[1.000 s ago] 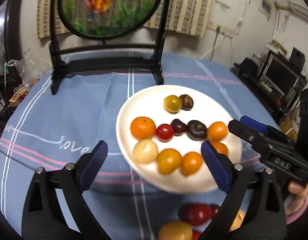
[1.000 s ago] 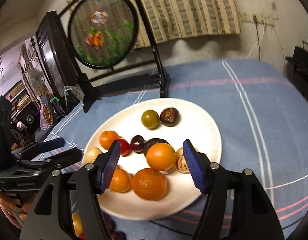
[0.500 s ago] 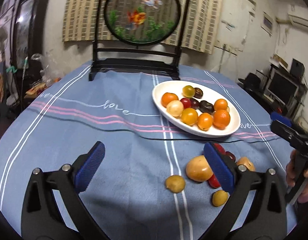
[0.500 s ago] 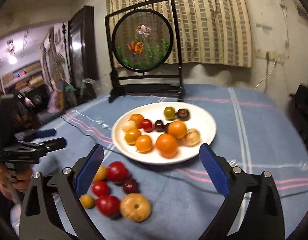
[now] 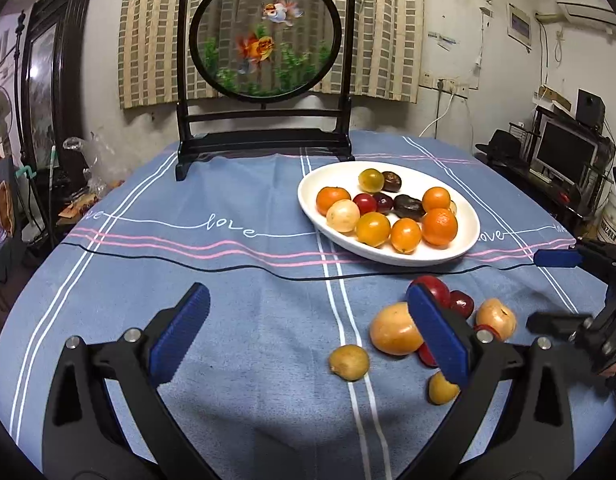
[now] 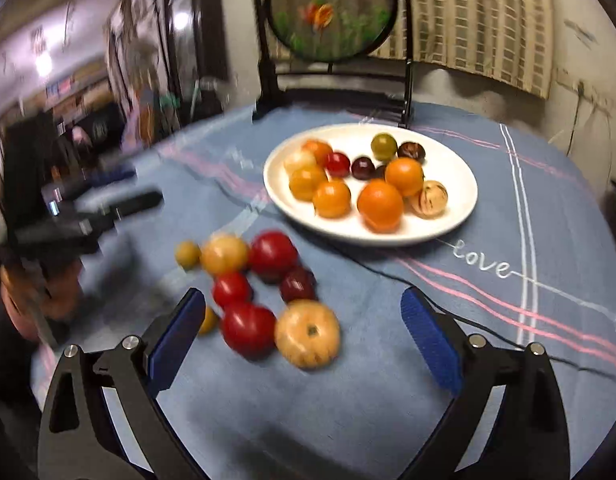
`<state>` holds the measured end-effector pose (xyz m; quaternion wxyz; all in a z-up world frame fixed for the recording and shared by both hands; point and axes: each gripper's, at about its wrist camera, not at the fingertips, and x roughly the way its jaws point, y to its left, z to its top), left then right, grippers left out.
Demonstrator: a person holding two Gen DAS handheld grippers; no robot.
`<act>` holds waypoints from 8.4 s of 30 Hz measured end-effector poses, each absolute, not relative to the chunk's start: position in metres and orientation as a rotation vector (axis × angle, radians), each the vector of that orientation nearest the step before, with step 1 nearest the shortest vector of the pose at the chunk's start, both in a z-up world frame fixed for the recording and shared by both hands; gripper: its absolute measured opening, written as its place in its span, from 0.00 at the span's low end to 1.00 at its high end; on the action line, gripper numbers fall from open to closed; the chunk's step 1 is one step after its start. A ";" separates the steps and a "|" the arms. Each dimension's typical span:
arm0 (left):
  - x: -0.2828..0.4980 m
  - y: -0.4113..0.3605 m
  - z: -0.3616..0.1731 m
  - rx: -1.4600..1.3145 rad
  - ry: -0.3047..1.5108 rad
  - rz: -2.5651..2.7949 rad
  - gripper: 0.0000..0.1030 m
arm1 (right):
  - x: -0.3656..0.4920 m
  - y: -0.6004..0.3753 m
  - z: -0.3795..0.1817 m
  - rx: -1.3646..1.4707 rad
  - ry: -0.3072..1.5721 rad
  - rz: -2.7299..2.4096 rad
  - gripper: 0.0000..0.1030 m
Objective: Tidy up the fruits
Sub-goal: 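Move both open tools back toward the fruit pile, then grasp the small yellow potato with the left tool while the right tool grasps the pale melon, then carry the potato and the pale melon to the white plate and release both, then move both open tools back toward the remaining fruit, then grasp the yellow pear with the left tool while the right tool grasps a red plum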
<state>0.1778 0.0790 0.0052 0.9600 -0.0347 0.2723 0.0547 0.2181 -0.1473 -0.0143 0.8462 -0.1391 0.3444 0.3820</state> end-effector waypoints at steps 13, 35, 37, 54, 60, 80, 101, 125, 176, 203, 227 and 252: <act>0.178 0.088 0.008 -0.133 0.552 0.119 0.98 | 0.223 -0.152 -0.036 -0.340 0.845 0.864 0.55; 0.175 0.080 0.008 -0.078 0.551 0.096 0.98 | 0.239 -0.138 -0.058 -0.292 0.872 0.872 0.45; 0.177 0.080 0.006 -0.073 0.567 0.099 0.98 | 0.238 -0.137 -0.058 -0.303 0.863 0.870 0.44; 0.197 0.052 -0.040 0.155 0.816 -0.077 0.41 | 0.249 -0.154 -0.055 -0.188 0.907 0.807 0.44; 0.201 0.049 -0.046 0.158 0.845 -0.103 0.36 | 0.250 -0.157 -0.052 -0.174 0.900 0.807 0.44; 0.200 0.045 -0.044 0.194 0.820 -0.054 0.29 | 0.249 -0.160 -0.048 -0.161 0.880 0.807 0.44; 0.320 0.057 0.035 -0.017 0.654 -0.087 0.29 | 0.329 -0.121 -0.004 -0.041 0.597 0.652 0.44; 0.247 0.068 0.051 -0.053 0.510 0.057 0.98 | 0.283 -0.149 0.022 0.010 0.528 0.695 0.68; 0.199 0.084 -0.001 -0.109 0.614 0.223 0.98 | 0.194 -0.112 -0.049 -0.275 0.820 0.842 0.56; 0.200 0.079 -0.002 -0.081 0.641 0.168 0.98 | 0.206 -0.124 -0.044 -0.173 0.827 0.841 0.40; 0.191 0.014 -0.035 0.056 0.891 -0.344 0.33 | 0.220 -0.151 -0.033 -0.054 0.821 0.770 0.40; 0.194 0.000 -0.048 0.116 0.915 -0.342 0.25 | 0.219 -0.150 -0.032 -0.072 0.816 0.766 0.40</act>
